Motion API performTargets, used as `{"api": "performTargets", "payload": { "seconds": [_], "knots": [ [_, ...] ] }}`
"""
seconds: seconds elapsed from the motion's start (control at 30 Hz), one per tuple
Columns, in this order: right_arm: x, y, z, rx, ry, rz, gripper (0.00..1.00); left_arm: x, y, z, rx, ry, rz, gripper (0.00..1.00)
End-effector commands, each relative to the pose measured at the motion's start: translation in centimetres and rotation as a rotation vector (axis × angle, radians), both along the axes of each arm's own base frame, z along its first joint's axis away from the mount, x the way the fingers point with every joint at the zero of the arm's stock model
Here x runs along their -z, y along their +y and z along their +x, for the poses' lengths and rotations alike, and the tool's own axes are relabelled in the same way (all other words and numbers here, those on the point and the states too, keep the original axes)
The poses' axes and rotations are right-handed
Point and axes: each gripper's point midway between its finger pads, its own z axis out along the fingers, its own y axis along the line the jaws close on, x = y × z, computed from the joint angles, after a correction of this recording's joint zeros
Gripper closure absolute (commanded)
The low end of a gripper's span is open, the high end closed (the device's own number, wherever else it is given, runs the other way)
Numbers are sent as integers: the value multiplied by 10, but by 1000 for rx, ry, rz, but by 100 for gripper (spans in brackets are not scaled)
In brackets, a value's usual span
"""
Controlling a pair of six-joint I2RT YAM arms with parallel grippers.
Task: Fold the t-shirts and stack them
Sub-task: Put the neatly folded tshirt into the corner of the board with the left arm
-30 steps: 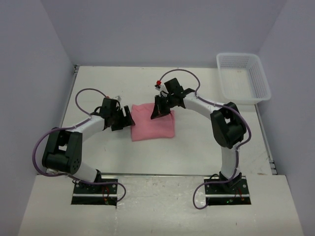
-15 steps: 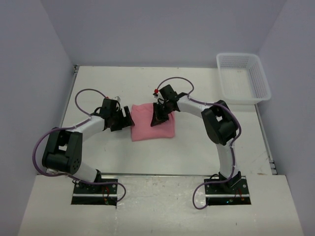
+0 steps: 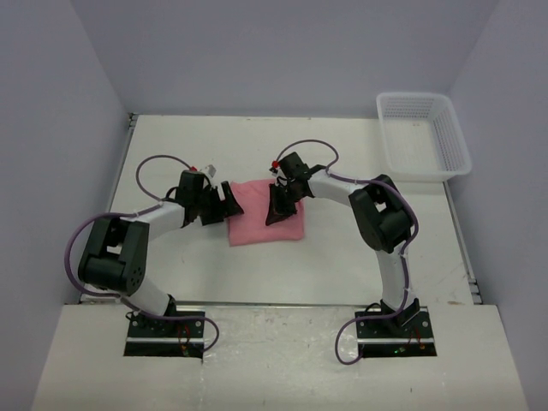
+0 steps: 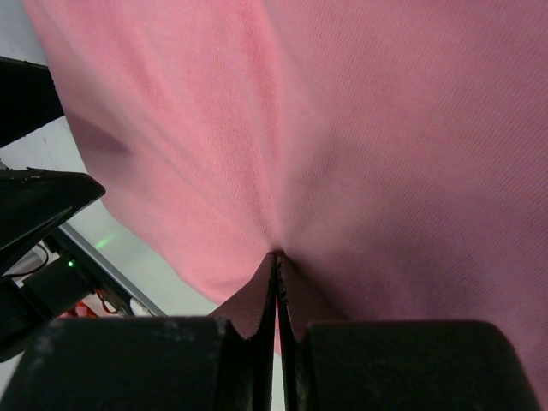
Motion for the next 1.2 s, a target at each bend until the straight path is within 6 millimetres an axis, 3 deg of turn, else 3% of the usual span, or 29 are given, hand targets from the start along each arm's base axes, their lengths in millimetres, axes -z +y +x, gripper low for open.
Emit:
{"api": "performTargets", "payload": {
  "seconds": [0.0, 0.23, 0.43, 0.87, 0.97, 1.17],
  "knots": [
    [0, -1, 4, 22, -4, -14, 100, 28, 2, -21, 5, 110, -4, 16],
    [0, -2, 4, 30, -6, -17, 100, 38, 19, -26, -30, 171, 97, 17],
    [-3, 2, 5, 16, -11, 10, 100, 33, 34, -25, -77, 162, 171, 17],
    [-54, -5, 8, 14, -141, -9, 100, 29, 37, -25, -91, 144, 183, 17],
    [-55, -11, 7, 26, -147, -33, 100, 30, 37, -27, -89, 147, 182, 17],
    [-34, -28, 8, 74, -145, -129, 100, 31, 37, -31, -84, 147, 174, 17]
  ]
}}
